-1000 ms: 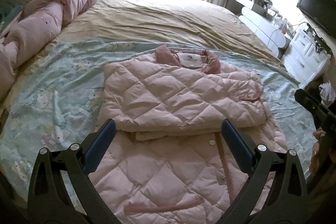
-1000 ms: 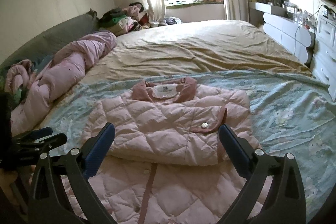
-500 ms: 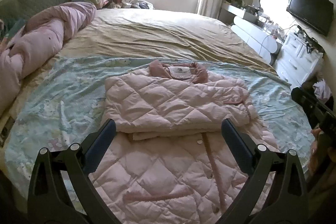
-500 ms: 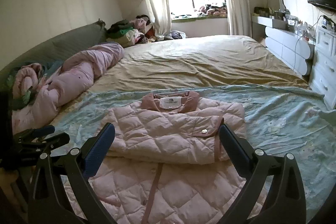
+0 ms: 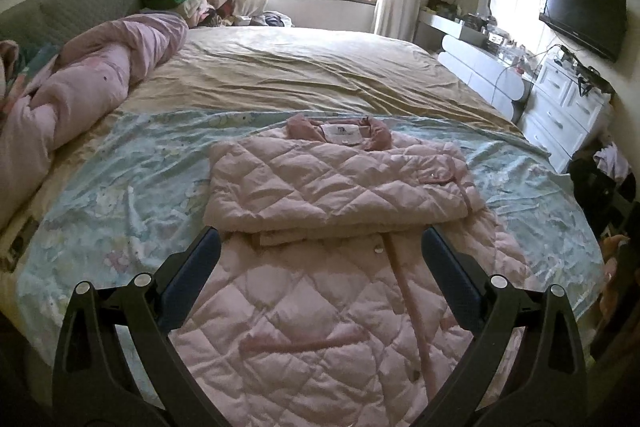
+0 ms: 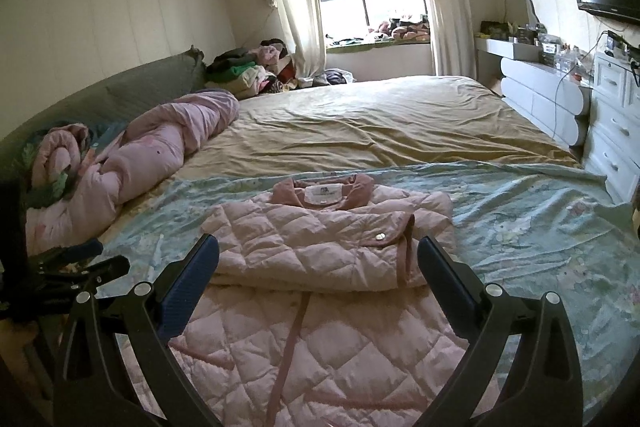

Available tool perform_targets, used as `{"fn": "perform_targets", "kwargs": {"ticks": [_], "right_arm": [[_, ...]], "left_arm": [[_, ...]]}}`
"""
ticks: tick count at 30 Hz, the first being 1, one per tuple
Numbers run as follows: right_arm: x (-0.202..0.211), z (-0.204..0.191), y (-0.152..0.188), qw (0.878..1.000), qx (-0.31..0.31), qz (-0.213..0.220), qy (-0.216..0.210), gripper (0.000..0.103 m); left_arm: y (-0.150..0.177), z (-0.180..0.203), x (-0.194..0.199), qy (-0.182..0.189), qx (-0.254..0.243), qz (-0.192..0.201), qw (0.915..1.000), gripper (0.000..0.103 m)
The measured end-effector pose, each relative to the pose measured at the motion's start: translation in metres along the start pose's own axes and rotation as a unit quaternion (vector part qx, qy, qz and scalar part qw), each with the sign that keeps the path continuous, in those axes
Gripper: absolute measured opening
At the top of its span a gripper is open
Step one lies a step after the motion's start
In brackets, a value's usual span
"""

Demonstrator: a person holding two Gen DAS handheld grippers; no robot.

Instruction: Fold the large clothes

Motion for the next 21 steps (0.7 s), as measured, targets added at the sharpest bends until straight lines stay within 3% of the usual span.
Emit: {"fn": "perform_targets", "kwargs": {"ticks": [21], "right_arm": [[0.014, 0.033, 0.068, 0.999, 0.009, -0.049, 0.017, 0.099]], "left_arm": [[0.076, -0.020, 0.013, -0.027, 0.007, -0.039, 0.9989, 0.094]]}}
Point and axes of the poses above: each gripper's, at about its wrist camera, not at the fingertips, and x roughly against the way its jaws point, z to its right, y to its underside, the point moved 9 cm from there along -x, roughly the way its jaws point, and after that the axes turned 14 degrees about y, right-handed, at the moved point
